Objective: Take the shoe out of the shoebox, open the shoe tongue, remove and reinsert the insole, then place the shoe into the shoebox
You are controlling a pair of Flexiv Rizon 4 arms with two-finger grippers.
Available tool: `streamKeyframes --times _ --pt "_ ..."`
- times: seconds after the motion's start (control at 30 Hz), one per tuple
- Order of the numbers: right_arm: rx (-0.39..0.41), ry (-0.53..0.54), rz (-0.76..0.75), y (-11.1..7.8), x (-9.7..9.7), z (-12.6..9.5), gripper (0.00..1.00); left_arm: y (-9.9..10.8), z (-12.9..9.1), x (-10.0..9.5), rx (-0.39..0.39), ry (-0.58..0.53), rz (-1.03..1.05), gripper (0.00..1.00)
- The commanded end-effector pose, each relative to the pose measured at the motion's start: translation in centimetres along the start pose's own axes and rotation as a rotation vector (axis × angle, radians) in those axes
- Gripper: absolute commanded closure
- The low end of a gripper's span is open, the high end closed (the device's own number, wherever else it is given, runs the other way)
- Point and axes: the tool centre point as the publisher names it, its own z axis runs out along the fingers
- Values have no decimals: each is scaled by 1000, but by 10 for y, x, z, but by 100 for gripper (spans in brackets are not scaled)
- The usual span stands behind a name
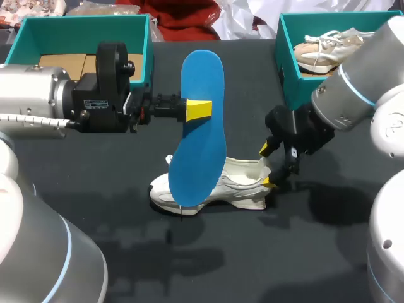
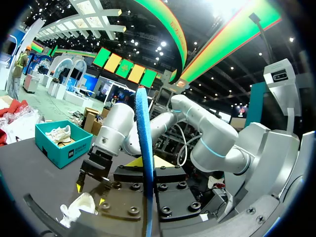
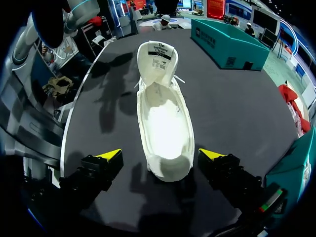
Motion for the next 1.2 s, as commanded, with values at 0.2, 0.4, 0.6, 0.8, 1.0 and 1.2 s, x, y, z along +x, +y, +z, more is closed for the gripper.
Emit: streamKeyframes --times 0.2,0.4,0.6,0.8,1.0,1.2 --pt "334 7 2 5 -5 0 0 0 4 -2 0 2 0 100" --pt "382 -7 47 16 -6 7 0 0 4 -2 0 2 0 100" --pt "449 -40 55 36 -6 8 0 0 4 -2 0 2 0 100" --pt "475 -43 28 40 -9 10 0 0 4 -2 0 2 0 100" --pt "489 -38 5 40 -11 13 0 0 4 -2 0 2 0 100" --pt "495 -43 -2 39 -14 10 0 0 4 -2 0 2 0 100"
